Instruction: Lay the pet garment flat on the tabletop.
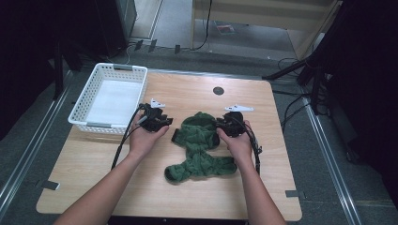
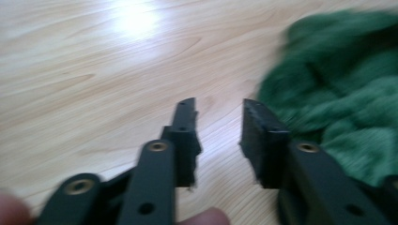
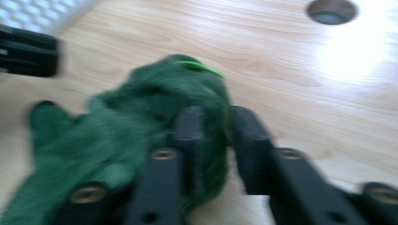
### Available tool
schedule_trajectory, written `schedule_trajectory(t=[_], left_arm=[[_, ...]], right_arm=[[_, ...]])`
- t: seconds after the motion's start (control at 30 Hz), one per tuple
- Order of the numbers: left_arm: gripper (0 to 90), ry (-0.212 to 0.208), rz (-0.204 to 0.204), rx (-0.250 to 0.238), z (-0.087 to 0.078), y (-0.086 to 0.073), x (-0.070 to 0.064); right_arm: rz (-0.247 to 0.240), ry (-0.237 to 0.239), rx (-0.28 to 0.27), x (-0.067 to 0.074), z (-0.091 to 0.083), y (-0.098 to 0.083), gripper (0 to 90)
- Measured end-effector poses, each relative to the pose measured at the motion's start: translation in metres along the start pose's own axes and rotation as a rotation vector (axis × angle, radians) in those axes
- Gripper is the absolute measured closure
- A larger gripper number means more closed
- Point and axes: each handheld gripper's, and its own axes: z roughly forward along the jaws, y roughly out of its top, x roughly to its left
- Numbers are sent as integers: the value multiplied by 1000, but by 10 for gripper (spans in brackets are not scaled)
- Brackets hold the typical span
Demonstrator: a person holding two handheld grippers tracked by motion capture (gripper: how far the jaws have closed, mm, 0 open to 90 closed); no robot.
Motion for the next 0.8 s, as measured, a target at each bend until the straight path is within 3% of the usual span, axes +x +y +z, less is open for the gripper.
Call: schedule_trajectory(t=[0.07, 0.13, 0.23, 0.3, 0.4, 0.47, 0.53, 0.6, 0.7, 0.77, 0.8], left_arm=[[577, -33, 4, -4, 7, 1, -5], [543, -53, 27, 5, 16, 3, -11], [481, -47, 33, 7, 28, 11, -16], [469, -47, 18, 9, 38, 15, -17], [484, -57, -15, 36, 54, 19, -20], [586, -67, 11, 45, 57, 18, -25], [744, -60, 57, 62, 58, 16, -29], [829, -49, 56, 65, 57, 15, -27], [847, -42, 32, 65, 56, 11, -19], [852, -56, -1, 42, 55, 9, -13], [851, -57, -8, 39, 54, 8, -13]], right_arm=[[-10, 52, -7, -2, -4, 1, 592], [-18, 62, -25, -4, -8, 4, 553], [49, 100, -105, -9, -13, 13, 602], [87, 103, -116, -9, -8, 21, 655], [85, 114, -105, -6, 7, 34, 704], [102, 104, -82, -1, 20, 39, 705], [97, 61, 8, 4, 35, 37, 710], [65, 19, 104, 5, 48, 28, 713], [44, -44, 162, 0, 51, 17, 750], [57, -64, 202, -7, 52, 10, 761], [61, -55, 188, -11, 52, 8, 757]])
